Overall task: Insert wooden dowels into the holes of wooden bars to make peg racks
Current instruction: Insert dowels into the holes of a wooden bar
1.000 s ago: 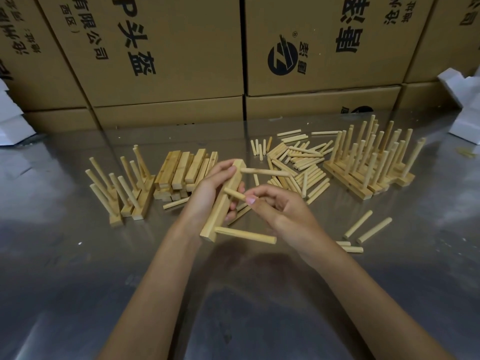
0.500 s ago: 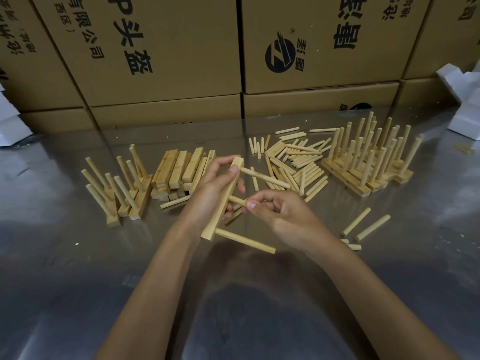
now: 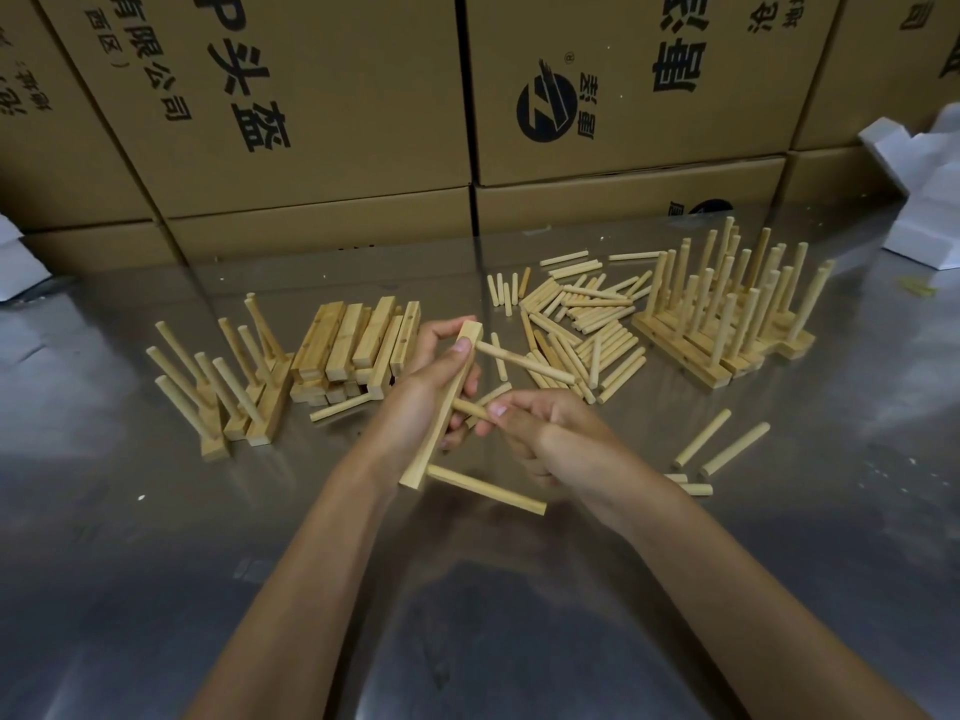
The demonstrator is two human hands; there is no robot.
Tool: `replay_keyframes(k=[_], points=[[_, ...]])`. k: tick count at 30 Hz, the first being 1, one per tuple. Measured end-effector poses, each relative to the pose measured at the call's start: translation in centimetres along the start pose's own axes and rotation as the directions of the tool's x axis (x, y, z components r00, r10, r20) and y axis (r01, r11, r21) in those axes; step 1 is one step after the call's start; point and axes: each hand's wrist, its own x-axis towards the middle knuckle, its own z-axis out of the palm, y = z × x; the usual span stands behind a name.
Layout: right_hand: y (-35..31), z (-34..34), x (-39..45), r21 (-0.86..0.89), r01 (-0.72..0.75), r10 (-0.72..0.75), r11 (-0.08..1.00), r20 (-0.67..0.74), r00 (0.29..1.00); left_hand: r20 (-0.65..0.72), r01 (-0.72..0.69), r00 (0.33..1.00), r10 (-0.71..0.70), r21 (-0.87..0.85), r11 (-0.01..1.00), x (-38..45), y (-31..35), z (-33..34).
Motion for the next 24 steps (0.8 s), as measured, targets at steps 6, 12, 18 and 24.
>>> replay_keyframes(k=[6, 12, 18, 24], points=[[-0.4, -1.5, 0.3, 0.085, -0.083, 0.082, 0.993, 0.016, 0.996, -0.073, 0.012, 0.997, -0.016, -0.063, 0.998, 0.2, -0.1, 1.1], [-1.1, -3.7, 0.2, 0.092, -0.095, 0.091, 0.991, 0.046, 0.995, -0.256, 0.000, 0.964, -0.072, -0.268, 0.963, 0.3, 0.2, 0.0], [-0.5, -1.9, -0.1, 0.054, -0.070, 0.070, 0.996, 0.008, 0.998, -0.458, -0.118, 0.882, -0.108, -0.438, 0.891, 0.7, 0.1, -1.7], [-0.1, 4.5, 0.4, 0.035, 0.130, -0.122, 0.991, -0.164, 0.979, -0.584, -0.163, 0.808, -0.081, -0.354, 0.921, 1.2, -0.4, -0.8]])
